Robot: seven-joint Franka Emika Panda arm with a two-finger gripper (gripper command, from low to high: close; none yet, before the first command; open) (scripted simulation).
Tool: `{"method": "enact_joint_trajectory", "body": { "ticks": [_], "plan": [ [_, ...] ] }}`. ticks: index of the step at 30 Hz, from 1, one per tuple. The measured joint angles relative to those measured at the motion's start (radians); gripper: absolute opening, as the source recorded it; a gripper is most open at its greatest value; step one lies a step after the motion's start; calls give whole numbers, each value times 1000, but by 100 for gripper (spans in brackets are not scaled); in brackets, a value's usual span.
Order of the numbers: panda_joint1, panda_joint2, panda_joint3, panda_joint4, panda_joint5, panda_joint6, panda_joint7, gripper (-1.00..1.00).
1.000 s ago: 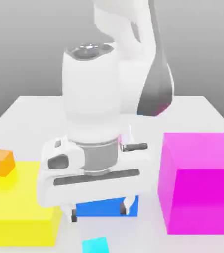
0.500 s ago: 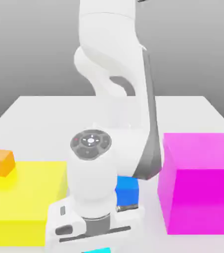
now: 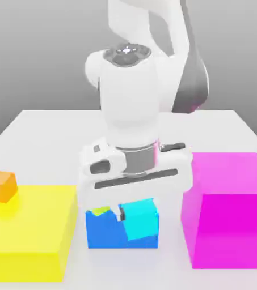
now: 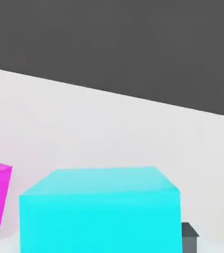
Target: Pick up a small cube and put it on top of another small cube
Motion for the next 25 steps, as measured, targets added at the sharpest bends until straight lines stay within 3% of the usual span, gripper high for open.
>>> {"method": "enact_joint_trajectory", "body": {
  "ticks": [15,21,22,25],
  "plan": [
    [-6,-544,118,-311,-33,-227,158,-100],
    [-13,-468,146,-404,-26,-56,171,-100],
    [-13,-441,149,-417,-25,-16,170,100],
    [-13,-441,149,-417,-25,-16,170,100]
  ]
}}
